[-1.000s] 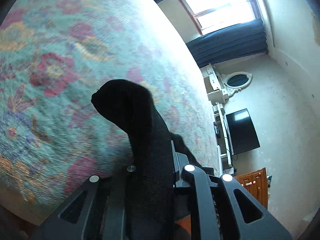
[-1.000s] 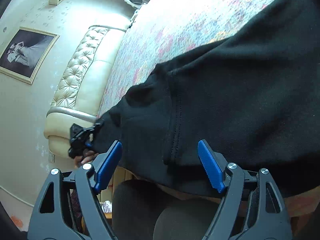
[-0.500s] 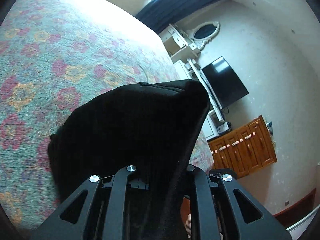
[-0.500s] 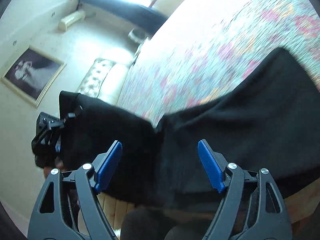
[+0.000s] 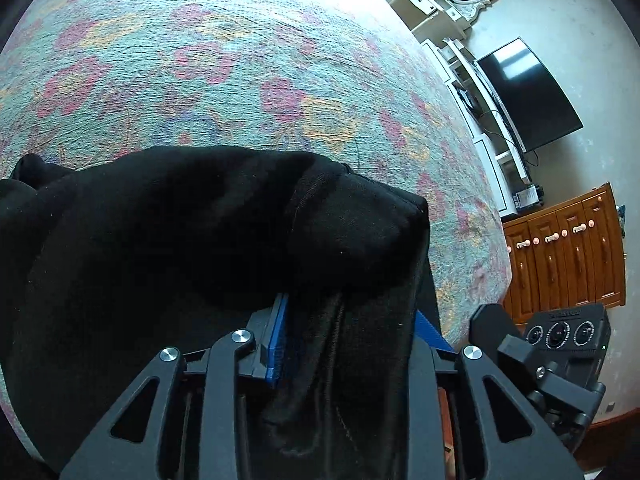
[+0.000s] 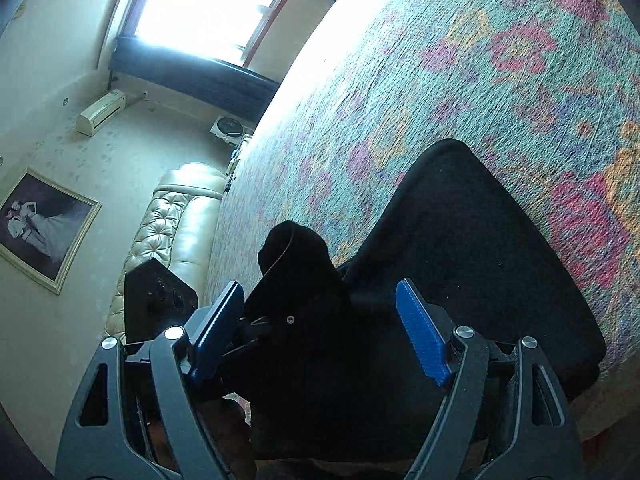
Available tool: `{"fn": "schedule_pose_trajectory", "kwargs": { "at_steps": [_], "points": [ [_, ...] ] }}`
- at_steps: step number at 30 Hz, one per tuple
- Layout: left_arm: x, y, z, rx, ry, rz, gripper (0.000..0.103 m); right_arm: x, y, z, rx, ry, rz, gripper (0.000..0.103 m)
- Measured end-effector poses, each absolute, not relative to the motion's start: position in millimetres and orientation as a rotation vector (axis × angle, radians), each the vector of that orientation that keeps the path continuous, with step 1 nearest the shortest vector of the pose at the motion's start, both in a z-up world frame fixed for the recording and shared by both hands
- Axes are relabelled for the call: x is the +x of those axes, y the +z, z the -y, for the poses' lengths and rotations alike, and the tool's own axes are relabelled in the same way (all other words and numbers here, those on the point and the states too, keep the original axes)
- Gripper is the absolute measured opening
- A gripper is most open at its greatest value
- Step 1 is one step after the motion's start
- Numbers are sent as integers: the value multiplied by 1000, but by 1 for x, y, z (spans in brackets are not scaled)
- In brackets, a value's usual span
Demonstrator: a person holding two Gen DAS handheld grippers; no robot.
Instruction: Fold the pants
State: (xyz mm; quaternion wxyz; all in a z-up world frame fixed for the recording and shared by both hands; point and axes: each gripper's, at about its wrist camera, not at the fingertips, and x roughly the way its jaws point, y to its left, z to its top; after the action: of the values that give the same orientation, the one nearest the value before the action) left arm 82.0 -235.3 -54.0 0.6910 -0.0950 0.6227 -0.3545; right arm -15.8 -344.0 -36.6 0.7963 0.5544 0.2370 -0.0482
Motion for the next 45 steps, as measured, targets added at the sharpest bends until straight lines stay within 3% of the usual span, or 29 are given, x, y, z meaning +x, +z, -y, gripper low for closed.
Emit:
{"fn": "schedule_pose_trajectory", "kwargs": {
  "at_steps": [2, 9, 16, 24, 26, 28, 37, 39, 45],
  "points": [
    [84, -44, 229, -290, -830, -1399, 47, -14, -39, 347, 1204, -96, -521, 78],
    [82, -7, 185, -368, -983, -1318, 60, -15, -47, 354, 1228, -74, -558, 82],
    [89, -2, 90, -440, -852, -1229, 65, -19, -34, 355, 1153, -150, -555, 82],
    [85, -46, -19, -617, -674, -1204, 68, 20, -56, 339, 1016, -32, -844, 82],
    [82, -60, -30, -658, -645, -1236, 68, 31, -57, 324, 996, 40, -884, 60],
    [79, -71, -36, -675, -622, -1266, 68, 35, -59, 313, 934, 21, -924, 21],
    [68, -67, -16, -657, -690, -1275, 69, 14, 6, 319, 680, -48, -829, 13],
    [67, -66, -13, -668, -718, -1271, 73, 3, 12, 331, 644, -89, -819, 13],
    [61, -74, 10, -660, -752, -1302, 73, -18, -34, 364, 703, -168, -913, 13]
  ]
}}
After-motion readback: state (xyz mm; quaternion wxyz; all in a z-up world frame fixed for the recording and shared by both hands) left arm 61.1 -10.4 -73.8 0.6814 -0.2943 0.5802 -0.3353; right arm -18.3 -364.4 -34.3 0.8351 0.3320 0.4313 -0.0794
